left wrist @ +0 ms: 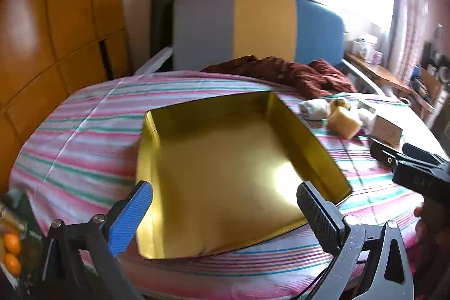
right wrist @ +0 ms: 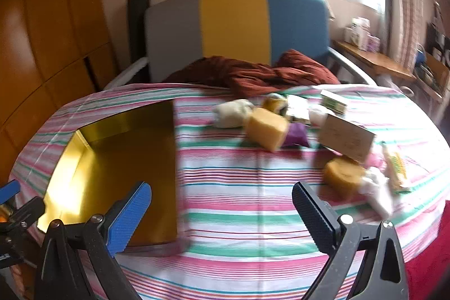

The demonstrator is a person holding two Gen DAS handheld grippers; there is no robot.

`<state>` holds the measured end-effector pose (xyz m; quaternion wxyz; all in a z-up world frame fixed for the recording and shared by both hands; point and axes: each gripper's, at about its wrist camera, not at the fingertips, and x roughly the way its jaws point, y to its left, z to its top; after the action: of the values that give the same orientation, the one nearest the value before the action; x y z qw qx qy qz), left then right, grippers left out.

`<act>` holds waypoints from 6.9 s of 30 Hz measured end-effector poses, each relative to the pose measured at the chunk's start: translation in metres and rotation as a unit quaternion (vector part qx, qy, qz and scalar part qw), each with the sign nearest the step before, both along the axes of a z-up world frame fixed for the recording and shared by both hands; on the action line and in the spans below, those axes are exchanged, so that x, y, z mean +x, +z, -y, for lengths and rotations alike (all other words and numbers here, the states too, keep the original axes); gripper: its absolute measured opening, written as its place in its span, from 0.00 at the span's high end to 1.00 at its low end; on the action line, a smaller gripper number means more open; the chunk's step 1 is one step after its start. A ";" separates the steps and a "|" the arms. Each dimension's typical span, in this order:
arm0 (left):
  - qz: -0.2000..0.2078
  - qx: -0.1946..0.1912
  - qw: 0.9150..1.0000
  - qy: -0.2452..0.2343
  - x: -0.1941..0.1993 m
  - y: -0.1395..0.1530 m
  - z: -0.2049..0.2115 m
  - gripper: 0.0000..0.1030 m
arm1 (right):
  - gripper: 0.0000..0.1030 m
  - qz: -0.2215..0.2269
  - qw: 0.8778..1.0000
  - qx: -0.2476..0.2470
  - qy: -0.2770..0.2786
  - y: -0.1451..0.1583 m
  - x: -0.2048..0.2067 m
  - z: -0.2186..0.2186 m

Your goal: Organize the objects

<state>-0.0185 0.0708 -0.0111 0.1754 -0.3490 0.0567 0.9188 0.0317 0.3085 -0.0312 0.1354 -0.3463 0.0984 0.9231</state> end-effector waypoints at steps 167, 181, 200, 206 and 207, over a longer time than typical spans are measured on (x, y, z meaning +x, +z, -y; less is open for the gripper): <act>0.024 0.035 0.996 0.080 -0.024 0.007 0.031 0.06 | 0.43 0.037 0.983 -0.036 0.176 0.001 -0.050 0.082; 0.020 0.025 0.998 0.050 -0.016 0.009 0.014 0.06 | 0.43 0.025 0.987 -0.021 0.159 0.006 -0.041 0.074; 0.015 -0.002 0.999 -0.029 -0.009 0.010 -0.038 0.06 | 0.43 0.028 0.995 -0.031 0.094 0.005 -0.031 0.021; 0.015 -0.011 0.998 -0.059 -0.005 0.008 -0.059 0.06 | 0.43 0.037 0.997 -0.037 0.061 0.001 -0.024 -0.008; 0.016 -0.012 0.998 -0.067 -0.004 0.007 -0.064 0.06 | 0.43 0.040 0.997 -0.041 0.052 0.001 -0.023 -0.016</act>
<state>-0.0226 0.1345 -0.0037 0.2331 -0.3612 0.0881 0.8986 0.0089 0.3245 -0.0306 0.0772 -0.3932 0.1124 0.9093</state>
